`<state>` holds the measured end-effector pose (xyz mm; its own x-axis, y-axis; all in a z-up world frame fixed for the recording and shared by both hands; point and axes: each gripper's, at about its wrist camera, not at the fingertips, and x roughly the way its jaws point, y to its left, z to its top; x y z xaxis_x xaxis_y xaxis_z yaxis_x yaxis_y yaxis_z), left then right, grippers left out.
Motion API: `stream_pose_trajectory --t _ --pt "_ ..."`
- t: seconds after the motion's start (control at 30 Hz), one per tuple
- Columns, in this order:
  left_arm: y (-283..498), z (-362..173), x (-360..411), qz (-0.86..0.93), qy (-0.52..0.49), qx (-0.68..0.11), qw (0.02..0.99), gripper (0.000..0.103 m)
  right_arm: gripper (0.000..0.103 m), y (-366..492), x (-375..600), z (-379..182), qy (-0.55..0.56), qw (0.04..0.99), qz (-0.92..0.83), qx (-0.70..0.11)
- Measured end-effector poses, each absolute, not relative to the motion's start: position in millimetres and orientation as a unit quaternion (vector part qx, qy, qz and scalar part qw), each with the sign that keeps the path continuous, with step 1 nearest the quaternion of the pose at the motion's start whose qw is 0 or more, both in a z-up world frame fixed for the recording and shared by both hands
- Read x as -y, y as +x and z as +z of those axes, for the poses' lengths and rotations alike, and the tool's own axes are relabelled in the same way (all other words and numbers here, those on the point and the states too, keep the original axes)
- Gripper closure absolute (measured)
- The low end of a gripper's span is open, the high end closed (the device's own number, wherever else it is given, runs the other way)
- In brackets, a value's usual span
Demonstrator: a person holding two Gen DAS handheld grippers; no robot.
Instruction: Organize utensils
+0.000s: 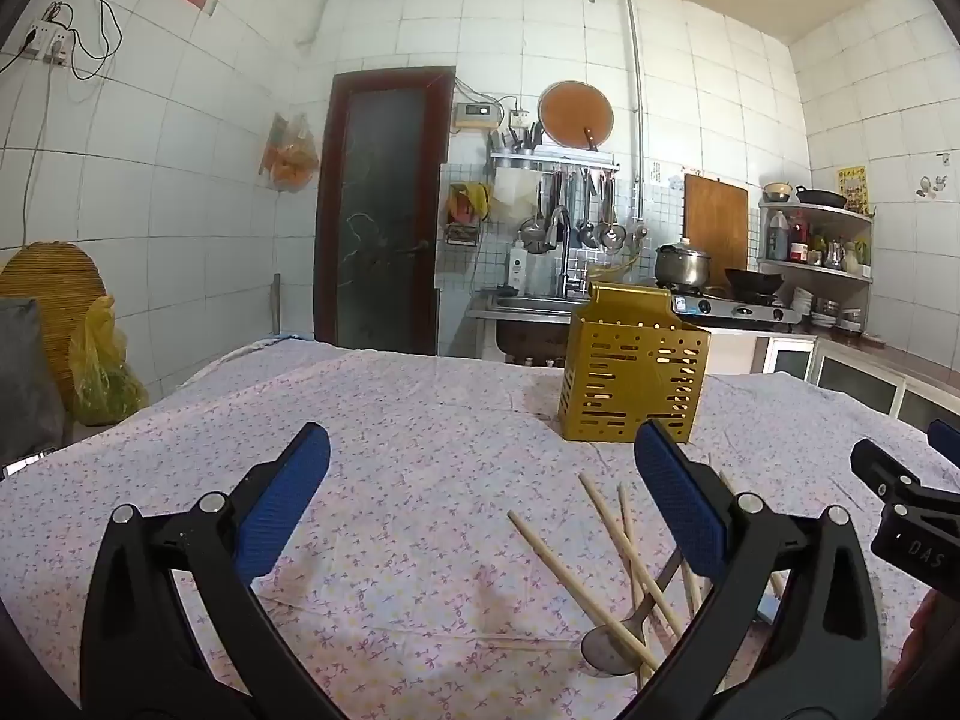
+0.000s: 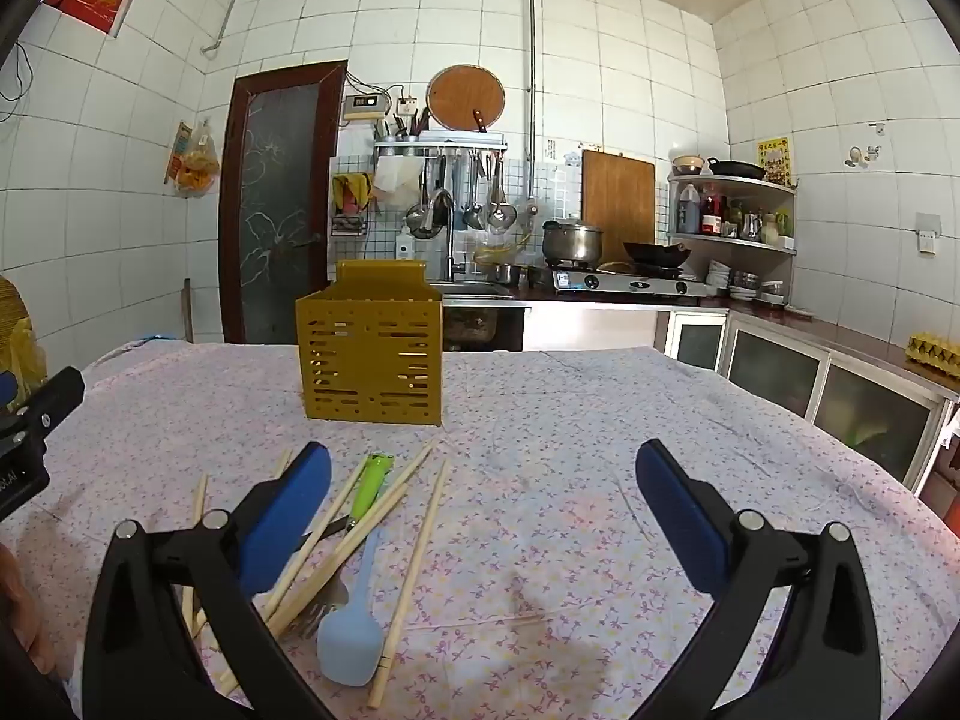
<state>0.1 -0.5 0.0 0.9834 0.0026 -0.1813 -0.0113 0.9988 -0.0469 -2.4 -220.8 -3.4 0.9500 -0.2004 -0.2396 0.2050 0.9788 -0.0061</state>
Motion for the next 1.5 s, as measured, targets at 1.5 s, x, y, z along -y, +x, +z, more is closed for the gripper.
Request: stream_pose_trajectory --t 1.5 --pt "-4.0 3.3 -1.2 0.004 -0.022 -0.086 0.996 0.005 0.004 -2.1 228.9 -3.1 0.005 0.988 -0.105 -0.117"
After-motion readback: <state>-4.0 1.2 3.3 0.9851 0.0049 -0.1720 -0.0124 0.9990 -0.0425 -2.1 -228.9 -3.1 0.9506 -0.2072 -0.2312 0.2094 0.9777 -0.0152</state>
